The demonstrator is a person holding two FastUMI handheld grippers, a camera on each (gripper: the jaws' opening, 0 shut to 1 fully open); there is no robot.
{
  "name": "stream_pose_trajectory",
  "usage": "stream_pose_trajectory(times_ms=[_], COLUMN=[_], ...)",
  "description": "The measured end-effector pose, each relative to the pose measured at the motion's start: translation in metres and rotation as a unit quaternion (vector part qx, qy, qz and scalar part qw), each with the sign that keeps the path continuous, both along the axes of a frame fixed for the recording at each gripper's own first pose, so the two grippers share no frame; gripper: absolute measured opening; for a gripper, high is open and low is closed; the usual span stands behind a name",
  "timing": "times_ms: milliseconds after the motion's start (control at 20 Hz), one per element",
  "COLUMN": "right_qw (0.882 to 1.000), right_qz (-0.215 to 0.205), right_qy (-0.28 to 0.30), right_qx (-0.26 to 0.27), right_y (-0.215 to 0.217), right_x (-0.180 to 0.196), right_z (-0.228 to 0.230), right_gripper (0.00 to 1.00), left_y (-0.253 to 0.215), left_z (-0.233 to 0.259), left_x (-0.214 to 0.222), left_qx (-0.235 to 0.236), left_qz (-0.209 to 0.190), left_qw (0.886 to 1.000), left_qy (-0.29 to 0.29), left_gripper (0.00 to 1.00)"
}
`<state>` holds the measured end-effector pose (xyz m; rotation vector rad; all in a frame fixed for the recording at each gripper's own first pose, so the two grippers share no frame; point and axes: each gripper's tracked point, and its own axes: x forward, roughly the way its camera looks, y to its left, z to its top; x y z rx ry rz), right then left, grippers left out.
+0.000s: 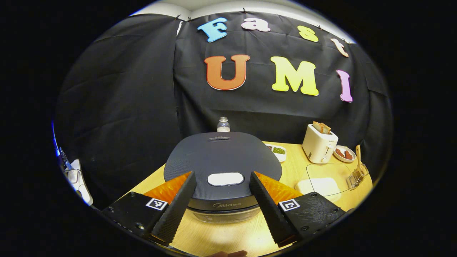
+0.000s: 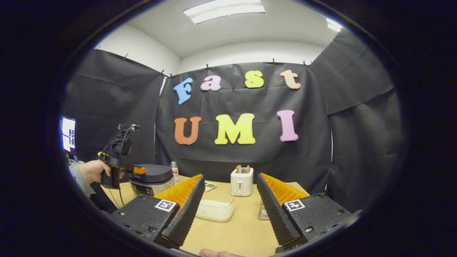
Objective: Close the left gripper, press the button to open the rice cooker; take a wooden spoon from the chopstick holder with the right hand, scoop a spoonful of rice and pour it into the rice cooker, then put the wooden spoon back into the chopstick holder.
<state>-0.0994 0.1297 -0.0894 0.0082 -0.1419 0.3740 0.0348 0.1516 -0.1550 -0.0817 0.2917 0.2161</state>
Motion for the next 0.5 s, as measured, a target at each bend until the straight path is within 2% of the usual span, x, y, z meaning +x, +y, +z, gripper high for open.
stream_pose_trajectory(times_ms=[200,300,350,450,500], right_qw=[1.0,1.0,1.0,1.0,1.0], right_qz=[0.0,0.001,0.002,0.0,-0.002], right_qy=[0.009,0.016,0.017,0.015,0.014], right_qx=[-0.002,0.0,0.0,0.0,-0.001], right_y=[0.0007,0.0025,0.0025,0.0019,0.0019], right_x=[0.006,0.0069,0.007,0.0054,0.0049], right_z=[-0.006,-0.0083,-0.0082,-0.0064,-0.0057], right_gripper=[0.95,0.92,0.95,0.92,0.95], left_y=[-0.006,-0.0064,-0.0072,-0.0068,-0.0078], left_z=[-0.0011,-0.0003,-0.0007,-0.0089,-0.009], left_x=[-0.0019,-0.0002,-0.0011,-0.0006,-0.0025], left_qx=[0.017,0.012,0.017,0.019,0.018], left_qz=[0.01,0.014,0.014,0.013,0.014], left_qw=[1.0,0.999,0.999,0.999,0.999], left_qy=[-0.018,-0.028,-0.031,-0.029,-0.034], left_gripper=[0.98,0.98,0.98,0.98,0.98])
